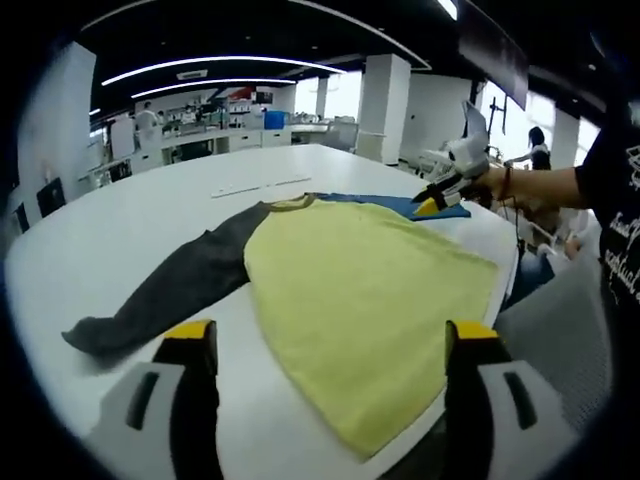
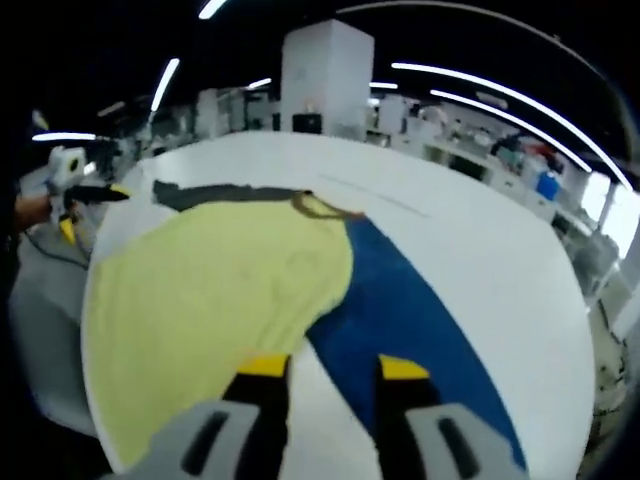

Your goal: Fold the garment on the visible template until the final outline fits inside the template.

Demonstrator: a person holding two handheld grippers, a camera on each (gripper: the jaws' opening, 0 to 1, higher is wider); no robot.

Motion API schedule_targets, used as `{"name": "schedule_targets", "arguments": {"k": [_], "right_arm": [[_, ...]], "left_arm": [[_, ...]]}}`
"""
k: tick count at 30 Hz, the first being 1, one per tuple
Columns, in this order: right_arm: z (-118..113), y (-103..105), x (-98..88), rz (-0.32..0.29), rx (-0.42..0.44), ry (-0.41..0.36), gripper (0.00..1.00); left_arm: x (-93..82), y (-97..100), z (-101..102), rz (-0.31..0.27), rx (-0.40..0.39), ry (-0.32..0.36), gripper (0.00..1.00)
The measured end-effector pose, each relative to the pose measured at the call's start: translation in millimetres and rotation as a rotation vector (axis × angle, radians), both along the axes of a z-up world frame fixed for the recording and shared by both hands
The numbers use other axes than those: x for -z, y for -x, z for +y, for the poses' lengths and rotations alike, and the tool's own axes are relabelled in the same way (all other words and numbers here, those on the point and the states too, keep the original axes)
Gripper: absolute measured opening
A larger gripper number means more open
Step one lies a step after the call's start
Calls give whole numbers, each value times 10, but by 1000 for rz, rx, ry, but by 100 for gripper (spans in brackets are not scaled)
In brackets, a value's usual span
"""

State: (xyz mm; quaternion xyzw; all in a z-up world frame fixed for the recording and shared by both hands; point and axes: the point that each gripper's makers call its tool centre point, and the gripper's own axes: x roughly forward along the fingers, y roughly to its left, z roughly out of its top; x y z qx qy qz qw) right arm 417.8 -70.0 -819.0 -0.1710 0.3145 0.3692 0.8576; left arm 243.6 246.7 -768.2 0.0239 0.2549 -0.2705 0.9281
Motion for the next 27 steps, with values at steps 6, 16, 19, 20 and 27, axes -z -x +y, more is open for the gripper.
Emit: {"name": "schedule_targets", "arguments": {"k": [6, 16, 19, 20, 27], "right_arm": [[99, -42, 75, 16, -22, 3, 24], [187, -101, 212, 24, -100, 77, 18], [205, -120, 221, 21, -117, 80, 16], [232, -107, 215, 23, -120, 74, 16], [313, -89, 285, 37, -134, 70, 6]], "left_arm": [[-8, 2, -93, 9, 0, -2, 90], [-40, -10, -82, -1, -29, 14, 89], [-38, -7, -63, -2, -36, 11, 88], [-37, -3, -53, -1, -40, 12, 88], [-52, 17, 39, -8, -77, 30, 85]]}}
